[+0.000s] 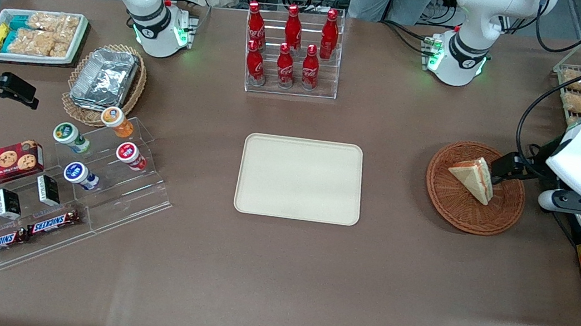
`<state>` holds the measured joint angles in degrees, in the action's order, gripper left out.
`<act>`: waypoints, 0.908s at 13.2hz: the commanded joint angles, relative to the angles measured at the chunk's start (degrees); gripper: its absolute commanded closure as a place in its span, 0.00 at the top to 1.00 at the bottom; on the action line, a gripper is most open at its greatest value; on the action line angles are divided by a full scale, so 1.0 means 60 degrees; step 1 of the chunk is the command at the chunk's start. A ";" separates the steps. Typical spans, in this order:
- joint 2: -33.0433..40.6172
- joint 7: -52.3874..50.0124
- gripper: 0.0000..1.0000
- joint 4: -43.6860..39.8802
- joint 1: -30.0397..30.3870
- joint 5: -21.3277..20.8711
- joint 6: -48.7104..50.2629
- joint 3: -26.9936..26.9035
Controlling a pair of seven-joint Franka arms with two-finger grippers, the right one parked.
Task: Place sandwich from basket to tray
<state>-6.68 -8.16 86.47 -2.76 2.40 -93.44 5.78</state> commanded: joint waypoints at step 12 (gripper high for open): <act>-0.0104 0.0337 1.00 -0.0129 0.0416 0.0143 0.0075 0.0047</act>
<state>-7.18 -5.05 86.46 -0.81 2.48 -93.86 5.69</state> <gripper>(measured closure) 0.000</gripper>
